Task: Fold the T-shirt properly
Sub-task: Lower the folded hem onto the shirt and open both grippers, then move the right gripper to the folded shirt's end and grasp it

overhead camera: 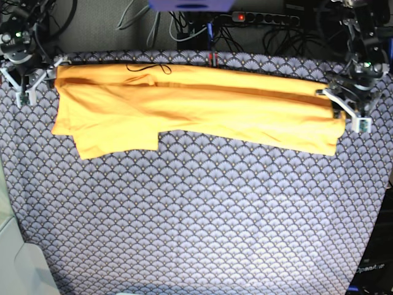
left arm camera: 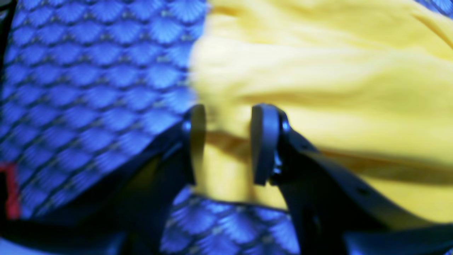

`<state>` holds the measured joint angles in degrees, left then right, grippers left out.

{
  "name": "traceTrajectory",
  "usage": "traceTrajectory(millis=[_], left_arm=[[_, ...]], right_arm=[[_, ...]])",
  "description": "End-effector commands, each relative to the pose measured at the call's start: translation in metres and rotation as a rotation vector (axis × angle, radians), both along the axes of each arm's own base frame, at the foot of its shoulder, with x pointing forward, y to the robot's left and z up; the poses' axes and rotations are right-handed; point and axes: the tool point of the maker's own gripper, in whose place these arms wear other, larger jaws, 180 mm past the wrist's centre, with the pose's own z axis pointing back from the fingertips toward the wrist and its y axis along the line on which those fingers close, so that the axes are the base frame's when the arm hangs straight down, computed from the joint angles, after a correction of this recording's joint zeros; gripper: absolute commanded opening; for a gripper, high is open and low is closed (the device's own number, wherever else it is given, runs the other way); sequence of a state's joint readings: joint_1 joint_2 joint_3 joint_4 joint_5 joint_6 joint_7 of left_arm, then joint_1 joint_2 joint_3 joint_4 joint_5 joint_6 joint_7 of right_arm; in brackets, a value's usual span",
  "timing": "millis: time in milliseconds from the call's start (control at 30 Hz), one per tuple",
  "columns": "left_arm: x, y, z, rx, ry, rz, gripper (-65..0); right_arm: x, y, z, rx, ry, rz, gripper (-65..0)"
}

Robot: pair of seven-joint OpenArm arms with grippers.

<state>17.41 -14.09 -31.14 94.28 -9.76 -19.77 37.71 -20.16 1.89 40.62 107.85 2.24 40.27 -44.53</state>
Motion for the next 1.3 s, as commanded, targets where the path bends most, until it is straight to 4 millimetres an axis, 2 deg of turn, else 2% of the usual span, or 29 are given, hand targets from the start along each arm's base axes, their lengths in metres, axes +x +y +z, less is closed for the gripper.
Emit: traceTrajectory(millis=[0,133,267,400,467,500,600,733,833,967,1167,1267], left_arm=[[0.003,0.007,0.012,0.016,-0.038,0.001,-43.4],[-0.001,0.015,0.022,0.02,-0.059,-0.019,-43.4],[0.0,0.02,0.03,0.033,-0.077,-0.014,-43.4],[0.014,0.018,0.039,0.033,-0.115,-0.015,-43.4],[0.019,0.018,0.039,0.025,-0.12,-0.013,-43.4],[0.023,0.015,0.037,0.014,-0.12,-0.018,-43.4],[0.028,0.008,0.026,-0.016,-0.106,-0.023,-43.4],[0.033,0.001,0.024,-0.041,-0.115,-0.018,-43.4],[0.033,0.001,0.024,-0.041,-0.115,-0.018,-43.4],[0.033,0.001,0.024,-0.044,-0.117,-0.013,-43.4],[0.031,0.002,0.023,-0.044,-0.114,-0.01,-43.4],[0.031,0.002,0.023,-0.044,-0.114,-0.01,-43.4]], right_arm=[[0.007,-0.006,0.012,-0.019,-0.045,-0.004,-32.7],[0.017,-0.017,0.024,-0.037,-0.088,-0.031,-32.5],[0.036,-0.021,0.036,-0.059,-0.128,-0.017,-32.4],[0.067,-0.019,0.05,-0.089,-0.158,0.019,-32.4],[0.088,-0.015,0.054,-0.104,-0.144,0.036,-32.4],[0.098,-0.017,0.052,-0.111,-0.125,0.039,-32.4],[0.128,-0.012,0.03,-0.086,-0.06,0.059,-32.4],[0.159,-0.011,0.011,-0.042,-0.026,0.053,-32.4],[0.169,-0.008,0.003,-0.021,-0.008,0.057,-32.4],[0.178,0.011,-0.008,-0.009,0.024,0.119,-32.4],[0.185,0.032,-0.01,-0.013,0.033,0.186,-32.4],[0.195,0.043,-0.007,0.007,-0.008,0.2,-32.4]])
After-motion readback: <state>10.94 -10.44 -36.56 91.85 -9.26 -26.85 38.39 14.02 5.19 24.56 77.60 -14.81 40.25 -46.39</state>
